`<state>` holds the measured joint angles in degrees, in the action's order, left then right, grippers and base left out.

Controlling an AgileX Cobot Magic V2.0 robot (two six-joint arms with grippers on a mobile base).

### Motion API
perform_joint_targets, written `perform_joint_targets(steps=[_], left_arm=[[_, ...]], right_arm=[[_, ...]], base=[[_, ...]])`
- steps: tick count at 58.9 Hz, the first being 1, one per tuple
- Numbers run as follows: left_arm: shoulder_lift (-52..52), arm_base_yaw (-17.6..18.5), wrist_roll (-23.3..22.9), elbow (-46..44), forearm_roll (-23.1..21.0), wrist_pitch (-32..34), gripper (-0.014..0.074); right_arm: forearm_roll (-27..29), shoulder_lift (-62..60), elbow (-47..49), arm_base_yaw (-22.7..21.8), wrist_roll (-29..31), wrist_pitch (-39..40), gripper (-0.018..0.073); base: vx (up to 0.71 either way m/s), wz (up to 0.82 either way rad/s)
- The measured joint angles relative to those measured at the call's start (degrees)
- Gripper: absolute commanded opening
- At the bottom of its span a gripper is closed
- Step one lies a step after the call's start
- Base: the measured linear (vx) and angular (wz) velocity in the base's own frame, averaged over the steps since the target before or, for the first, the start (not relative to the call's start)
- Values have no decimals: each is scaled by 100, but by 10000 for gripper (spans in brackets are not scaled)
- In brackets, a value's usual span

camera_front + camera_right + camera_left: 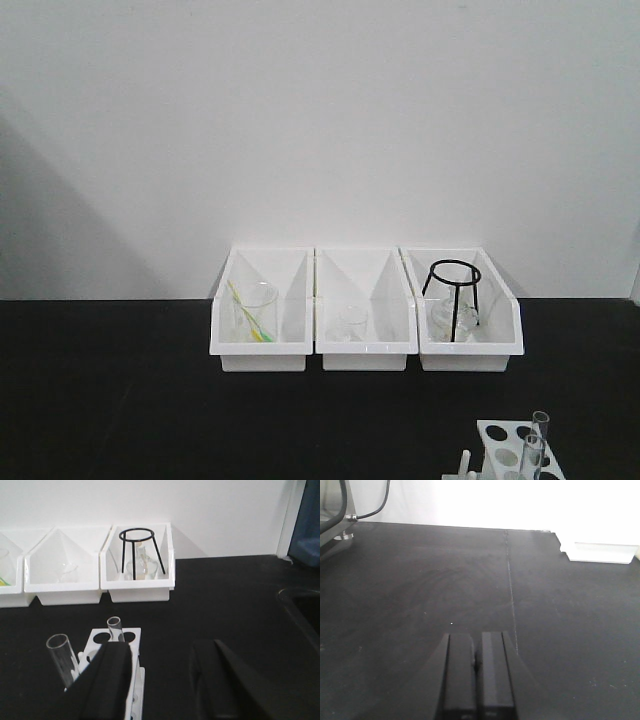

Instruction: Flip and reinsert test tube from rack

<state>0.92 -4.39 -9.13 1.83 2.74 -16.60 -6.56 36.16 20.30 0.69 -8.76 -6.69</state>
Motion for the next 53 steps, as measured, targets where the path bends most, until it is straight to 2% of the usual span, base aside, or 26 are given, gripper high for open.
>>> perform_joint_targets(steps=[7, 14, 15, 16, 22, 26, 31, 36, 53], left_arm=[[0, 0, 0, 0, 0, 0, -6], [0, 0, 0, 0, 0, 0, -6], [0, 0, 0, 0, 0, 0, -6], [0, 0, 0, 0, 0, 0, -6], [0, 0, 0, 0, 0, 0, -6], [0, 0, 0, 0, 0, 0, -6], [0, 0, 0, 0, 0, 0, -6], [0, 0, 0, 0, 0, 0, -6], [0, 0, 0, 0, 0, 0, -6]], right_arm=[[15, 446, -67, 0, 0, 237, 494], [15, 934, -546, 0, 0, 1363, 487], [-85, 1240, -1098, 0, 0, 2363, 484], [-123, 1288, -1178, 0, 0, 2600, 484], [-685, 1618, -1549, 0, -4, 3487, 484], [-1325, 1880, -1629, 0, -85, 3967, 484], [-1990, 2274, -1606, 0, -295, 4368, 484], [-2337, 2685, -1477, 0, -409, 4648, 484], [-2463, 4109, -790, 0, -450, 5365, 484]], base=[[0, 0], [0, 0], [0, 0], [0, 0], [0, 0], [0, 0], [0, 0], [0, 0], [0, 0]])
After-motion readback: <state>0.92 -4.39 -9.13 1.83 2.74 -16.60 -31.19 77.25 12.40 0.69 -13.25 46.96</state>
